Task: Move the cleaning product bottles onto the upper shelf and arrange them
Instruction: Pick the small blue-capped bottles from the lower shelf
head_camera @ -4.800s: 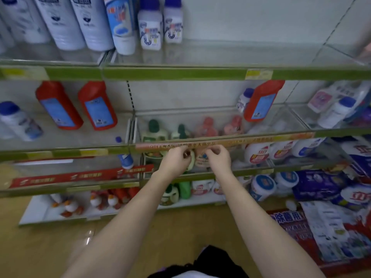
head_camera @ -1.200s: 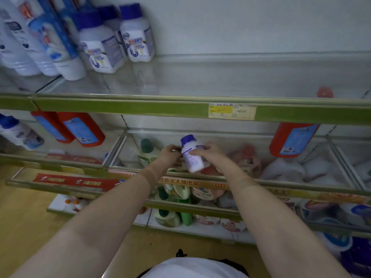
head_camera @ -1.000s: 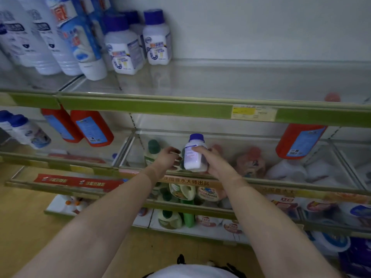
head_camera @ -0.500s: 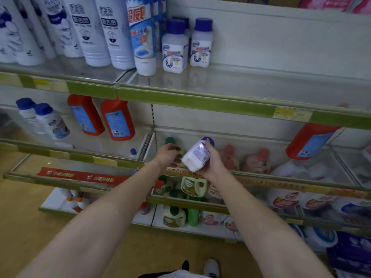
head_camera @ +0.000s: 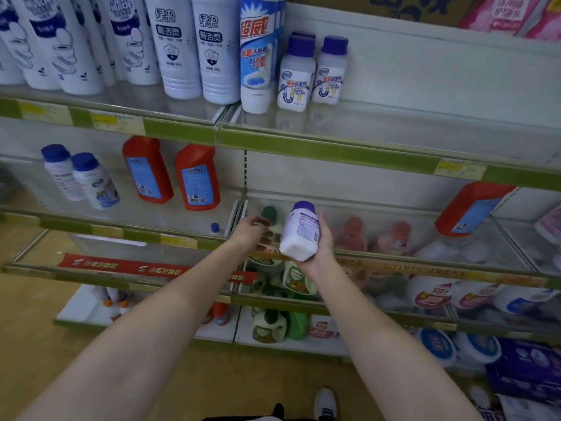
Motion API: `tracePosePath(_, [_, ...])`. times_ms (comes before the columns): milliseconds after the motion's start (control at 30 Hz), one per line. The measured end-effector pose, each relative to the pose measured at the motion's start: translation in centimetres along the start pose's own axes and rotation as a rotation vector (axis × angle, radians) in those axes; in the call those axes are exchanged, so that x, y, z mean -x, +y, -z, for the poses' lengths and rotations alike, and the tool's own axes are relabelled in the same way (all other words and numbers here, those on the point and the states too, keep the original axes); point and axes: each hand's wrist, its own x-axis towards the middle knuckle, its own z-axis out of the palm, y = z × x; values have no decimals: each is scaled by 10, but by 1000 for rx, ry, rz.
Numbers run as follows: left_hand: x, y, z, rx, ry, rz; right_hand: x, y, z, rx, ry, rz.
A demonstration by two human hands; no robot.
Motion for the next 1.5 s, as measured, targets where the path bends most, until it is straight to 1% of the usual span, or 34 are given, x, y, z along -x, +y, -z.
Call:
tracePosePath(267, [2, -5, 16, -123, -9, -36, 10, 17, -2, 95, -81, -79])
tracePosePath(400, [2, -9, 22, -158, -21, -27, 7, 18, -8, 78, -60, -113])
tracePosePath(467, [1, -11, 26, -161, -5, -19, 7, 18, -11, 113, -59, -125])
tracePosePath(567, [-2, -14, 31, -144, 6, -9, 6, 20, -15, 191, -65, -112])
tracePosePath(700, [-3, -14, 33, -149, 11, -21, 1, 22, -14, 231, -46, -119])
tracePosePath(867, [-6, -14, 34, -144, 12, -28, -12, 22, -10, 161, -46, -111])
tracePosePath(967, [-7, -14, 35, -155, 6, -33, -19, 21, -11, 92, 3, -95])
tracePosePath(1200, [-10, -9, 38, -161, 19, -45, -21, 14, -18, 126, 27, -58])
tracePosePath(1333, [-10, -7, 37, -237, 22, -86, -26, 14, -21, 135, 37, -39])
tracePosePath(1500, [-12, -2, 38, -369, 11, -149, -25, 8, -26, 209, -20, -23])
